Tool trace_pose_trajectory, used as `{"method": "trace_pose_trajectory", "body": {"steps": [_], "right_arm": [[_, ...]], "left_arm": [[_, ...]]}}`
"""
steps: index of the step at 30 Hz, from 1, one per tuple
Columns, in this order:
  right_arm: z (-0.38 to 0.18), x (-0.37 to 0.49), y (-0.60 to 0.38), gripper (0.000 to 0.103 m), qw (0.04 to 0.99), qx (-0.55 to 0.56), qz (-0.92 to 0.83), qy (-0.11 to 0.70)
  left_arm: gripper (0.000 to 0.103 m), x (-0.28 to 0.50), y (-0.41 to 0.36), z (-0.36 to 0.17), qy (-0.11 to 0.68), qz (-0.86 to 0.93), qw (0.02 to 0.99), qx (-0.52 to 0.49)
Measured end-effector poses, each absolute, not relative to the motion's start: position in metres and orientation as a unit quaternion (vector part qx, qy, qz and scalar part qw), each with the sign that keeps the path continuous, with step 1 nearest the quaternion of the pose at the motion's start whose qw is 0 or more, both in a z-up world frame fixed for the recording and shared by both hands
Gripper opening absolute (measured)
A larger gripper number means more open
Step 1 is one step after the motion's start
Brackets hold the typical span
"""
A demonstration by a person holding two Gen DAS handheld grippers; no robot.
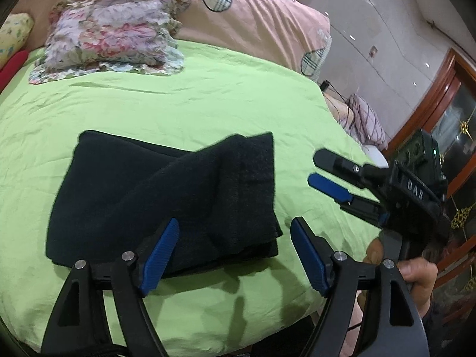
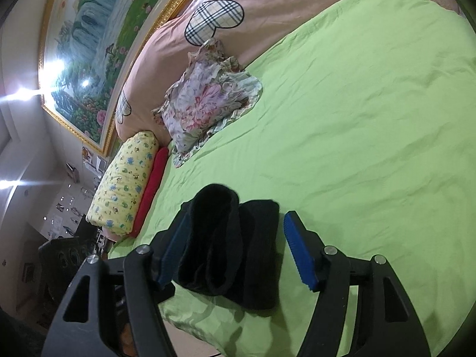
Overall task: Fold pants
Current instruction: 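Open the left gripper and release the folded end onto the pants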
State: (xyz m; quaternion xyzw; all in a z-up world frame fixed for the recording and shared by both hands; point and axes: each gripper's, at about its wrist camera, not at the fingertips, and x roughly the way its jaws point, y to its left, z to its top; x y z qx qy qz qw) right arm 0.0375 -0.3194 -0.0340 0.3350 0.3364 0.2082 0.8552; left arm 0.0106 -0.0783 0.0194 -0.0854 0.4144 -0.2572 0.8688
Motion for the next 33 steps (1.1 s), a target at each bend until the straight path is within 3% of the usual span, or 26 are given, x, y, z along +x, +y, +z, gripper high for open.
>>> {"method": "trace_pose_trajectory", "body": {"steps": [27, 33], "right_arm": [[-0.011, 0.002, -0.251, 0.068, 0.887, 0.272, 0.146, 0.345], [-0.013, 0.000, -0.247, 0.077, 0.886, 0.274, 0.138, 0.347]], "left_arm": [[0.080, 0.012, 0.047, 0.013, 0.420, -0.139, 0.881, -0.170], [0.081, 0.013, 0.060, 0.012, 0.419, -0.124, 0.883, -0.169]]}}
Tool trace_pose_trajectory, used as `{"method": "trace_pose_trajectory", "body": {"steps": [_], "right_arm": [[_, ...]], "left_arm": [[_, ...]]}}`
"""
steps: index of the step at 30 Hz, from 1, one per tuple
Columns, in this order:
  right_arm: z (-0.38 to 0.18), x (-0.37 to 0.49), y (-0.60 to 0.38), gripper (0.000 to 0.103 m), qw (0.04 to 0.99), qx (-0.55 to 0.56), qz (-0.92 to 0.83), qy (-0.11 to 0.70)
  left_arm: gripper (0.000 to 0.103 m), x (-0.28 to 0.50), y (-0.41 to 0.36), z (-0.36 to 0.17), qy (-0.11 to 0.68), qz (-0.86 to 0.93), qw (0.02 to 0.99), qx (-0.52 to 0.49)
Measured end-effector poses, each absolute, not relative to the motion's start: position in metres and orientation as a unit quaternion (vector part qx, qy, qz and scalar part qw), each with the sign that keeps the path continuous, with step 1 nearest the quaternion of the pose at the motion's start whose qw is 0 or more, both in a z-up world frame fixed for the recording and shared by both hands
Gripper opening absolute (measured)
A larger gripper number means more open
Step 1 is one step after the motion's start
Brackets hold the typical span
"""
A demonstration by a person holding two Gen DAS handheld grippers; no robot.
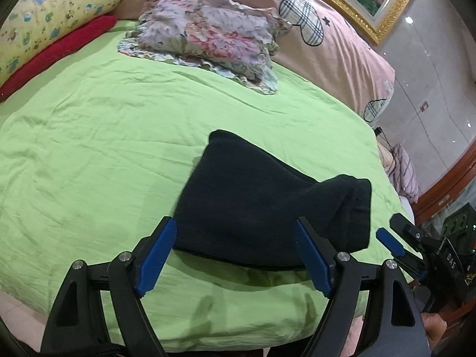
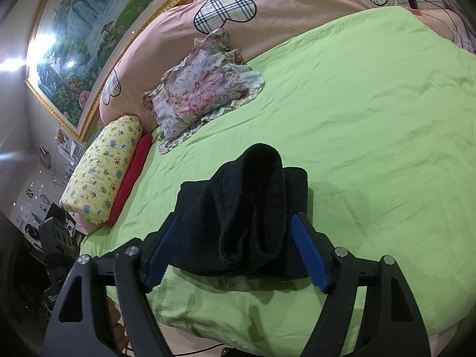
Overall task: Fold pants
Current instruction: 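Open the left gripper and release the folded end onto the pants, then grasp the pants bundle edge with the left gripper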
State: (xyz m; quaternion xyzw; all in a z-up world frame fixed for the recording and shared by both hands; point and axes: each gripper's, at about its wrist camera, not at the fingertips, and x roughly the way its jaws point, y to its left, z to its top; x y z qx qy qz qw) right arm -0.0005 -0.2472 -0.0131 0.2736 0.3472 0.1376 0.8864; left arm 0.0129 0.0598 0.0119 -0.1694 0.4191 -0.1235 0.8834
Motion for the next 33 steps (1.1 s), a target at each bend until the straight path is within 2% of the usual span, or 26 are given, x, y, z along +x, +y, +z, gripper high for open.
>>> {"method": "trace_pose_trajectory", "body": {"steps": [16, 26, 33], "right_arm": [[-0.046, 0.019, -0.231, 0.079, 0.870, 0.273, 0.119, 0.394], [-0.071, 0.024, -0.250, 0.082, 0.857, 0.289, 0.095, 0.417], [-0.080, 0.022, -0.254, 0.082, 0.863, 0.276, 0.102, 0.410]], "left_arm": [[0.082, 0.040, 0.063, -0.011, 0.459, -0.121, 0.863, -0.172], [0.082, 0.074, 0.048, -0.031, 0.483, -0.131, 0.855, -0.136], [0.082, 0.096, 0.051, -0.045, 0.495, -0.130, 0.846, -0.150]]}}
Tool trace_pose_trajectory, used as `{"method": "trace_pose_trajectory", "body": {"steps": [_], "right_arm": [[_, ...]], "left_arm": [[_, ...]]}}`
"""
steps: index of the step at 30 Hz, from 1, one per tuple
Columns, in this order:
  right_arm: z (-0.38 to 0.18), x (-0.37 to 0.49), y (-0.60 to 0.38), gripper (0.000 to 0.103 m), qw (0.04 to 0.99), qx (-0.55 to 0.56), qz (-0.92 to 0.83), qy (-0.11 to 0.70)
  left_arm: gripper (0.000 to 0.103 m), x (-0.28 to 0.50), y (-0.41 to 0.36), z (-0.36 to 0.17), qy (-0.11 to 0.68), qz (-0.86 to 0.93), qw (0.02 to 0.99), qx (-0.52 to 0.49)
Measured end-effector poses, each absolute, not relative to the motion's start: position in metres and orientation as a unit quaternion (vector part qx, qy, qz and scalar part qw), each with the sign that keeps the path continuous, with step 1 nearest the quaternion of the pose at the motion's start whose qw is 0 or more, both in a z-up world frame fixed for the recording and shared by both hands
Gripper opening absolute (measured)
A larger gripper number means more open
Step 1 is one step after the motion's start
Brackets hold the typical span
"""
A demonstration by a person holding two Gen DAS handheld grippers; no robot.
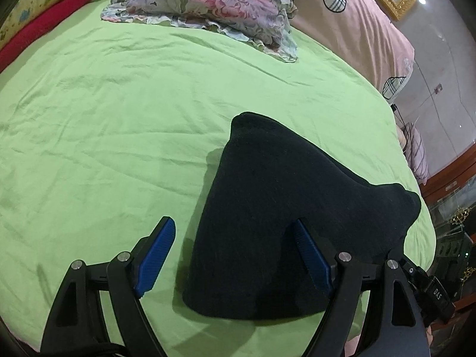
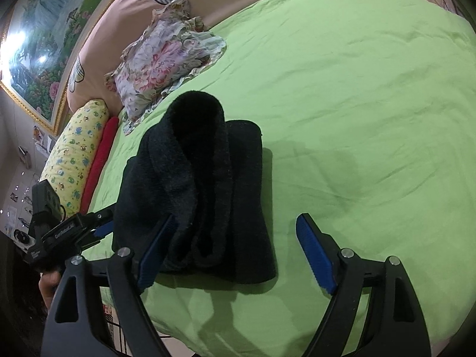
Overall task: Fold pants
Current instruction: 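Grasp the pants bundle edge with the left gripper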
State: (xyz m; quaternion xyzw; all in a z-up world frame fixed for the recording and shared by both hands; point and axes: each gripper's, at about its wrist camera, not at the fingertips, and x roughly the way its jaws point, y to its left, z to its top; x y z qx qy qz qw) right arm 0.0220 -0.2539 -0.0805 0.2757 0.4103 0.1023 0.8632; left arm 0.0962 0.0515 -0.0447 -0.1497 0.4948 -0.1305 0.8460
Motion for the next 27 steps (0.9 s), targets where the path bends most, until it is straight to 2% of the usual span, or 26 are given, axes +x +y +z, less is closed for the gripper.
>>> {"method": "trace_pose_trajectory", "body": {"steps": [12, 16, 18, 21, 26, 27], "right_arm": [[-0.086, 0.024, -0.256, 0.082, 0.867, 0.273, 0.136, 0.394], [-0.091, 0.027, -0.257, 0.066, 0.852, 0.300, 0.172, 0.394], [-0.098, 0.029, -0.262, 0.064, 0.837, 0.332, 0.188, 0.392], [-0.099, 0.029, -0.260, 0.060, 0.837, 0.332, 0.195, 0.389], [-0.092, 0.025, -0.256, 0.045, 0.838, 0.333, 0.216, 0.374], [-0.090, 0.025, -0.255, 0.044, 0.841, 0.329, 0.218, 0.371]], "left_arm": [[0.082, 0.119, 0.034, -0.066, 0.509, -0.158, 0.834, -0.142], [0.082, 0.124, 0.027, -0.069, 0.504, -0.165, 0.836, -0.141], [0.080, 0.125, 0.021, -0.072, 0.502, -0.163, 0.838, -0.138], [0.072, 0.124, 0.013, -0.068, 0.494, -0.156, 0.847, -0.120], [0.045, 0.111, 0.004, -0.051, 0.474, -0.151, 0.863, -0.089], [0.043, 0.109, 0.002, -0.048, 0.470, -0.148, 0.866, -0.085]]}}
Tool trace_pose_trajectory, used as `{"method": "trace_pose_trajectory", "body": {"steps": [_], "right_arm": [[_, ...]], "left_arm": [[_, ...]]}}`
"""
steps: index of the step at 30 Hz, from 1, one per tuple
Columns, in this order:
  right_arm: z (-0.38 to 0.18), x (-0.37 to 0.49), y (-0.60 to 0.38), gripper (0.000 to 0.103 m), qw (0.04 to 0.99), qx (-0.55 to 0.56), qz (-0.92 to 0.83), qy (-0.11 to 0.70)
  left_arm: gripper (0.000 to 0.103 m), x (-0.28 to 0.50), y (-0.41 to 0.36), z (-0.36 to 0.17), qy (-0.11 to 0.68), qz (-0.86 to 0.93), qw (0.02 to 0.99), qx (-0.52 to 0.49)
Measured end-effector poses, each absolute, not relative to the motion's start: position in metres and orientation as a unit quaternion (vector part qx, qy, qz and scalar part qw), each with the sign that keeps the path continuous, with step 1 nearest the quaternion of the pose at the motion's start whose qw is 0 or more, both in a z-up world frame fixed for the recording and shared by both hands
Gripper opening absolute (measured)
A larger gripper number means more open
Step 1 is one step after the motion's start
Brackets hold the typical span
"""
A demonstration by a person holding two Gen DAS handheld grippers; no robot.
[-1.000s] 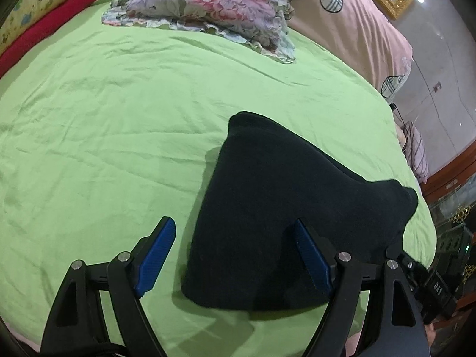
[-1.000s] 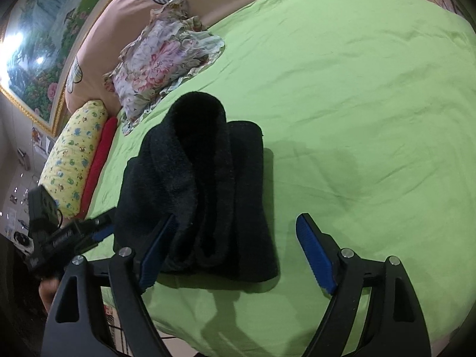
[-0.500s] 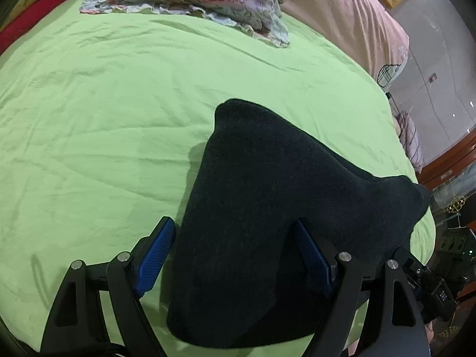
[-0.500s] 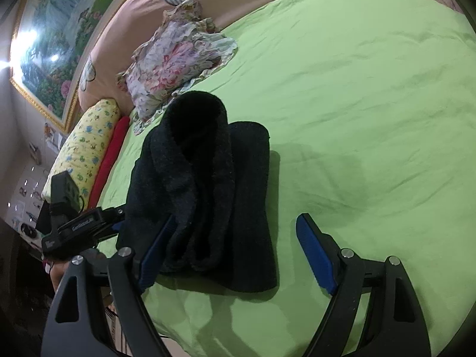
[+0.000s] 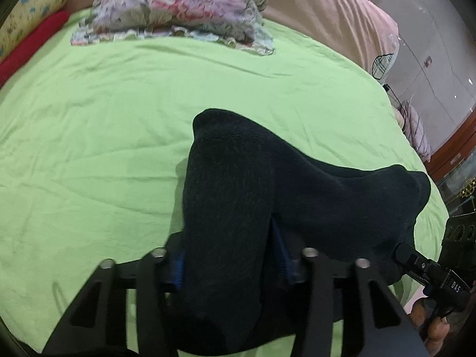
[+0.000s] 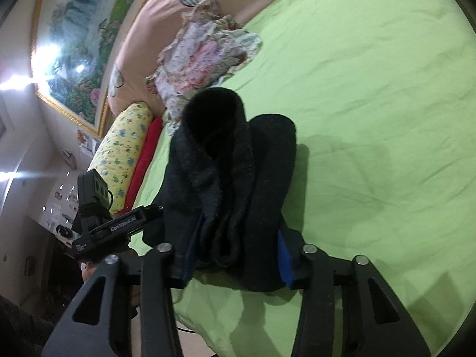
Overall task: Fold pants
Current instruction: 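Grasp the pants bundle edge with the left gripper, then lift the edge with the left gripper and fold it onto the bundle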
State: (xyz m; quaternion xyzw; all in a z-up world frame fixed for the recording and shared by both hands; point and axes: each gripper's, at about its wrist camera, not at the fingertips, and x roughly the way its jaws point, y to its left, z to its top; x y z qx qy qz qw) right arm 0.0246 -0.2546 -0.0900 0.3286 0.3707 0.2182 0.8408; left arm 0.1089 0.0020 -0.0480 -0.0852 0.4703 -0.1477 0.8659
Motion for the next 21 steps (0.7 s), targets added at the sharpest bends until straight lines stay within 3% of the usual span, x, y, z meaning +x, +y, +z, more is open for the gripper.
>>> {"method": "trace_pose_trajectory", "body": {"steps": [2, 4, 21], "right_arm": [[-0.085, 0.024, -0.252, 0.042, 0.844, 0.323, 0.229, 0.361], [-0.080, 0.023, -0.252, 0.041, 0.845, 0.324, 0.240, 0.352], [-0.046, 0.037, -0.226, 0.041, 0.839, 0.315, 0.305, 0.323]], "left_arm": [[0.035, 0.104, 0.000, -0.041, 0.463, -0.145, 0.871, -0.079], [0.033, 0.098, -0.001, -0.033, 0.453, -0.144, 0.877, -0.075], [0.033, 0.056, 0.036, 0.029, 0.395, -0.112, 0.908, -0.082]]}}
